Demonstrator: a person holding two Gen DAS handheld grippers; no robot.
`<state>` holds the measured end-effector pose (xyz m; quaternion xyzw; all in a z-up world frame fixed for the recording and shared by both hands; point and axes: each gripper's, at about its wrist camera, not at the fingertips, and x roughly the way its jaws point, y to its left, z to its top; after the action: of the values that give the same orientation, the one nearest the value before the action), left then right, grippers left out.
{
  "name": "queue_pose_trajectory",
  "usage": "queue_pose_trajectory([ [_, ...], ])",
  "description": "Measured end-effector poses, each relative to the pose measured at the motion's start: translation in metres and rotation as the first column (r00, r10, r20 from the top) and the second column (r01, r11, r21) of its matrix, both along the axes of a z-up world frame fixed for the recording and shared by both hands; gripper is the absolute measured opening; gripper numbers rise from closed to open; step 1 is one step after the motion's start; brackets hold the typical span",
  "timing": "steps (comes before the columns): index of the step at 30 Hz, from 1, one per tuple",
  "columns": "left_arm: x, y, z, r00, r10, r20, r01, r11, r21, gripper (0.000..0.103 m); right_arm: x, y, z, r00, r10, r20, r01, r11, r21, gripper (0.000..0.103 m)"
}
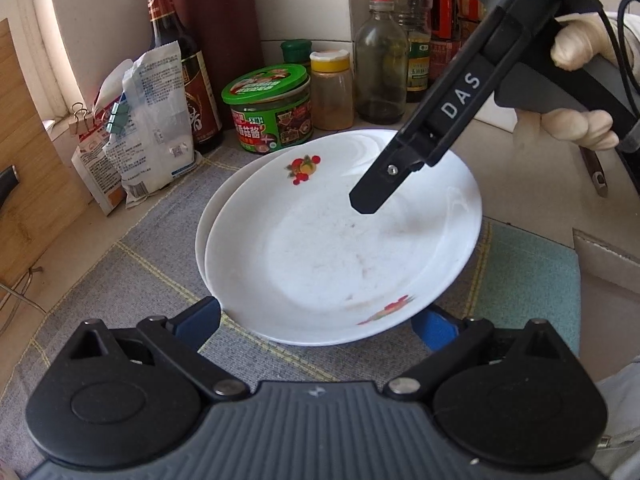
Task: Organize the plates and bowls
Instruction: 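Set the plate onto the stack and open the right gripper, then move the left gripper to the rim of a white bowl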
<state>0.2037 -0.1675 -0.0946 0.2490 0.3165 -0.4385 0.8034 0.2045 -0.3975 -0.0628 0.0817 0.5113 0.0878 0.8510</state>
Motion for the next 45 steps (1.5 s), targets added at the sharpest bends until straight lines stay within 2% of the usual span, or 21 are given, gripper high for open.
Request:
queue_pose_trajectory([
  [6, 0.002, 0.000, 0.000, 1.000, 0.012, -0.009, -0.012, 1.000, -0.010, 0.102, -0.002, 0.002, 0.001, 1.000, -0.001, -0.005, 0.001, 1.000, -0.011, 0.087],
  [10, 0.001, 0.001, 0.002, 1.000, 0.016, 0.000, -0.016, 1.000, -0.007, 0.102, -0.002, 0.005, 0.002, 1.000, -0.004, -0.014, 0.004, 1.000, -0.031, 0.097],
  [12, -0.001, 0.002, 0.001, 1.000, 0.010, 0.002, -0.010, 1.000, -0.005, 0.102, -0.002, 0.008, 0.001, 1.000, 0.001, -0.023, -0.002, 0.998, -0.062, 0.098],
  [14, -0.003, 0.005, 0.005, 1.000, 0.024, 0.006, -0.024, 0.999, -0.028, 0.102, -0.005, 0.012, 0.005, 1.000, 0.018, -0.001, -0.018, 0.997, -0.076, 0.102],
  [18, -0.002, 0.014, 0.014, 0.997, 0.073, 0.011, -0.072, 0.995, -0.074, 0.102, -0.008, 0.020, 0.020, 0.996, 0.038, 0.076, -0.028, 0.993, -0.119, 0.103],
  [22, -0.004, 0.025, 0.023, 0.990, 0.138, 0.036, -0.134, 0.986, -0.099, 0.102, -0.011, 0.039, 0.035, 0.978, 0.093, 0.187, -0.055, 0.978, -0.201, 0.103],
  [25, -0.008, 0.038, 0.030, 0.979, 0.200, 0.044, -0.193, 0.972, -0.131, 0.102, -0.010, 0.055, 0.040, 0.960, 0.148, 0.239, -0.092, 0.969, -0.230, 0.103],
  [30, -0.021, 0.068, 0.041, 0.940, 0.332, 0.073, -0.313, 0.928, -0.201, 0.102, -0.003, 0.086, 0.045, 0.926, 0.251, 0.283, -0.185, 0.953, -0.241, 0.103],
  [34, -0.032, 0.095, 0.049, 0.892, 0.448, 0.052, -0.426, 0.875, -0.229, 0.102, 0.007, 0.111, 0.046, 0.887, 0.337, 0.316, -0.285, 0.937, -0.200, 0.103],
  [36, -0.040, 0.109, 0.053, 0.860, 0.507, 0.053, -0.483, 0.844, -0.235, 0.102, 0.013, 0.124, 0.045, 0.870, 0.368, 0.329, -0.326, 0.928, -0.179, 0.103],
  [40, -0.052, 0.144, 0.056, 0.806, 0.591, 0.038, -0.567, 0.788, -0.239, 0.102, 0.016, 0.156, 0.039, 0.845, 0.414, 0.338, -0.387, 0.910, -0.147, 0.103],
  [43, -0.053, 0.171, 0.054, 0.787, 0.617, -0.018, -0.600, 0.757, -0.257, 0.102, 0.012, 0.182, 0.035, 0.835, 0.430, 0.343, -0.405, 0.903, -0.144, 0.103],
  [45, -0.054, 0.188, 0.052, 0.784, 0.619, -0.036, -0.604, 0.750, -0.268, 0.102, 0.009, 0.199, 0.029, 0.837, 0.433, 0.333, -0.409, 0.901, -0.143, 0.103],
])
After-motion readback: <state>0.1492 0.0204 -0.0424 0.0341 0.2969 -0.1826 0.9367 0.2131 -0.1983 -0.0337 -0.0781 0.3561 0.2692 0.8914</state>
